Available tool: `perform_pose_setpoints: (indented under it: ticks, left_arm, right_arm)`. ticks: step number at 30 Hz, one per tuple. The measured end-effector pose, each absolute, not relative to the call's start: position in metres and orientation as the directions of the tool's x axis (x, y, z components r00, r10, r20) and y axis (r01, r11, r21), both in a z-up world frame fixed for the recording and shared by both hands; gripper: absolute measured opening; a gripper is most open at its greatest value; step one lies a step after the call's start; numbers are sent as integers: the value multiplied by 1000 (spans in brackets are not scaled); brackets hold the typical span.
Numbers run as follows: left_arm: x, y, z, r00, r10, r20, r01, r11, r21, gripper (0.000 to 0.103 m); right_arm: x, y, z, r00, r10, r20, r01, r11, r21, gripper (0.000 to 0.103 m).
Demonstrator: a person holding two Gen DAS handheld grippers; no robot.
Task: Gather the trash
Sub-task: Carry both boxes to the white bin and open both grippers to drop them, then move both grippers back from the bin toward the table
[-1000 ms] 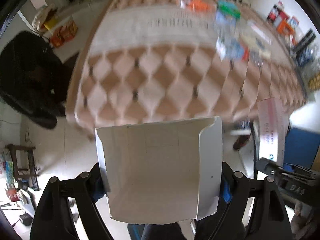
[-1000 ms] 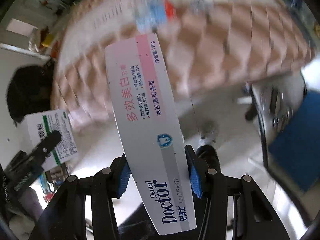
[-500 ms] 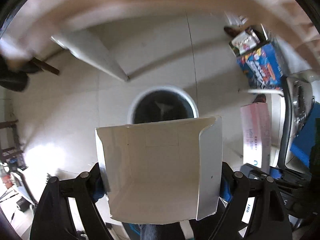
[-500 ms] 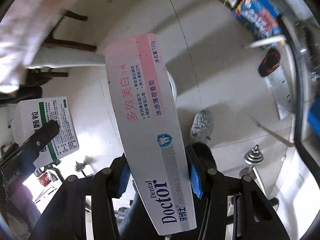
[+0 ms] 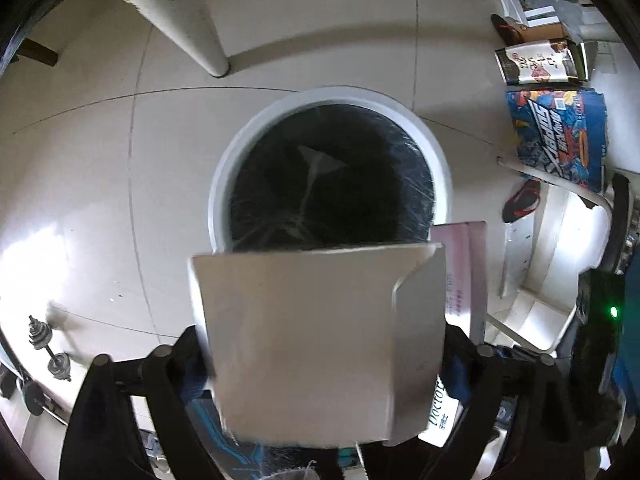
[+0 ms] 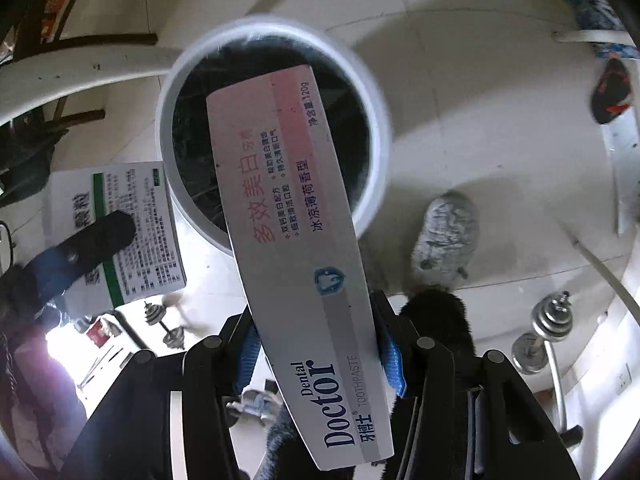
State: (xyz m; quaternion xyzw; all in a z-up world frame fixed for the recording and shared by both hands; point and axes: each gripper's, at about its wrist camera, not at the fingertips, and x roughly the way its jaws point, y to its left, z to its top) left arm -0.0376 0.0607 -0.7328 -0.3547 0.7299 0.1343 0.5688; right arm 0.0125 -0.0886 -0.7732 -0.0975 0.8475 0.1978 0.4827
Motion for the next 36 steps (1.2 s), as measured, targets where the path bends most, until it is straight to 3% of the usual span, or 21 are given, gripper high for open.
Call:
perform_pose_setpoints:
  ticks: [2,3,4,11,15,22,36]
  left_arm:
    - [-56,77,-721,-93,-344,-934,-669,717,-197,99]
    - [-58,78,-719,-96,-335,-937,-670,718,-188,99]
    - [-64,83,-715,-101,-313,-944,-669,724,-169,99]
    - [-83,87,-669,-121,-145,-982,-643,765,-34,99]
    - [-92,82,-639,-88,-94,-992,-637,771,-16,99]
    - [-106,66,-572,-71,-70,-995,-634,773,-10,99]
    - [-131,64,-398,51,-40,-998,-629,775,-63,99]
  right_arm:
    - [16,-84,-775,-510,37,-859,-361,897,253,79]
    - [16,-80,-770,-502,42,-864,-364,896,256,100]
    - [17,-81,-770,-491,49,-870,-367,894,257,103]
    - [17,-78,-718,-341,-20,-940,-461,875,148,102]
    - [13,-81,-679,-265,-53,-963,-504,859,91,102]
    - [-2,-88,-609,-182,-67,-981,-545,837,44,102]
    - [-23,-102,-395,-109,32,-994,-514,854,84,102]
